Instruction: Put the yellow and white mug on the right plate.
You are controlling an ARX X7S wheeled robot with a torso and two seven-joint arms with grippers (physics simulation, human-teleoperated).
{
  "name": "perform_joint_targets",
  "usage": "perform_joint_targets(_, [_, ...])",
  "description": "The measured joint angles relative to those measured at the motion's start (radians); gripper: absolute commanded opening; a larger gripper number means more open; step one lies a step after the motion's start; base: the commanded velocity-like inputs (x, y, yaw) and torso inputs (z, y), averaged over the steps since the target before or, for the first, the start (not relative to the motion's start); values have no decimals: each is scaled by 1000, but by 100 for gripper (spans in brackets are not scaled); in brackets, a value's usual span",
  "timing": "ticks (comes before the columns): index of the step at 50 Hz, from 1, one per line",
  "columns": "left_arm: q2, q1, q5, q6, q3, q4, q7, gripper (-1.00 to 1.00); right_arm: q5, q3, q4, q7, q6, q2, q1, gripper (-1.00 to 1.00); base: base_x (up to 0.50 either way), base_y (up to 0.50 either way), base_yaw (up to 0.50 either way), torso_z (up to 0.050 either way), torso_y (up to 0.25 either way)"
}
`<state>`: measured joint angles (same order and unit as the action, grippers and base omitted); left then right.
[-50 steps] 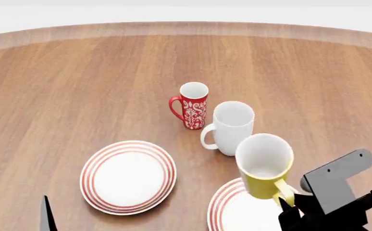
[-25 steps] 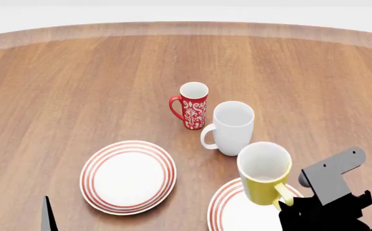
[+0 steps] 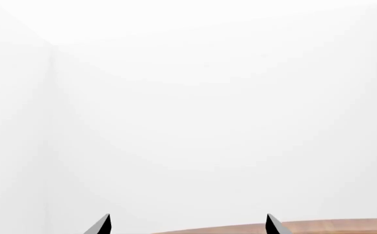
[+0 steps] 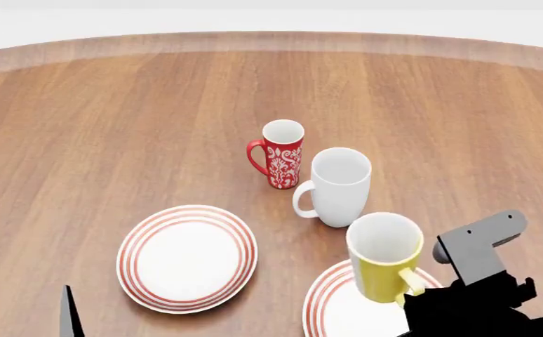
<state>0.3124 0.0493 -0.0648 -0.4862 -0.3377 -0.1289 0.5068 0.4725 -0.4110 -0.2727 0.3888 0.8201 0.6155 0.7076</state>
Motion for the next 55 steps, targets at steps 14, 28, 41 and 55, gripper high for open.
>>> perform_joint_targets(14, [3, -1, 0, 1, -5, 0, 4, 100, -23, -32, -53, 8, -6, -19, 23, -100, 0, 0, 0, 0, 1])
perform_joint_targets(28, [7, 0, -1, 0, -9, -1, 7, 100, -52, -70, -123, 20, -28, -45, 41, -100, 0, 0, 0, 0, 0])
perform_joint_targets(41, [11, 1, 0, 0, -14, -3, 9, 100, -79, -102, -185, 28, -46, -66, 60, -100, 0, 0, 0, 0, 1])
perform_joint_targets(55, [15, 2, 2, 3, -18, -8, 12, 100, -102, -126, -245, 32, -71, -84, 72, -100, 0, 0, 0, 0, 0])
